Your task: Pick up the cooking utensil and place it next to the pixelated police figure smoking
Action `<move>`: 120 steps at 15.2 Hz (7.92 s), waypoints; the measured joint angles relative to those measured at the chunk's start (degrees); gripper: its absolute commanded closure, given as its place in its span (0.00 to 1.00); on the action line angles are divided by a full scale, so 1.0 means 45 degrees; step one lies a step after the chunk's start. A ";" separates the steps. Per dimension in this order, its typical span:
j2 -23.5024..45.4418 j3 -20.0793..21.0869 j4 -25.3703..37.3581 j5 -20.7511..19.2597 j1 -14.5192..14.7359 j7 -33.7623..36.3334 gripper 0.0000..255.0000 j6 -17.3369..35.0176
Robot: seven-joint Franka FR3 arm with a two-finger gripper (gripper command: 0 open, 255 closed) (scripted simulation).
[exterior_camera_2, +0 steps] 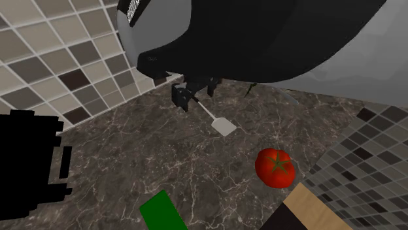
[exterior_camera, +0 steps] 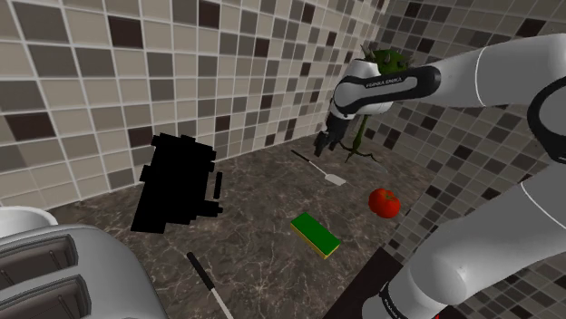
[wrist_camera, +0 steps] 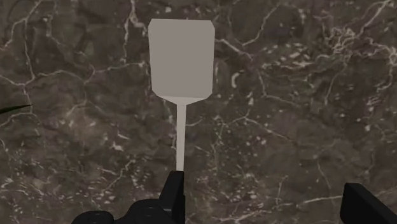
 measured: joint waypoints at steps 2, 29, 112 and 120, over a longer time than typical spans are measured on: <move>0.0936 -0.0236 0.0375 0.0215 -0.0048 -0.0368 0.00 0.0505; 0.4593 -0.0776 0.1540 0.1491 -0.0401 -0.1986 1.00 0.2731; -0.2195 0.3663 -0.0042 0.0907 0.2159 0.5439 1.00 -0.2335; -0.1920 0.3719 -0.1212 0.0923 0.2174 0.5467 1.00 -0.0891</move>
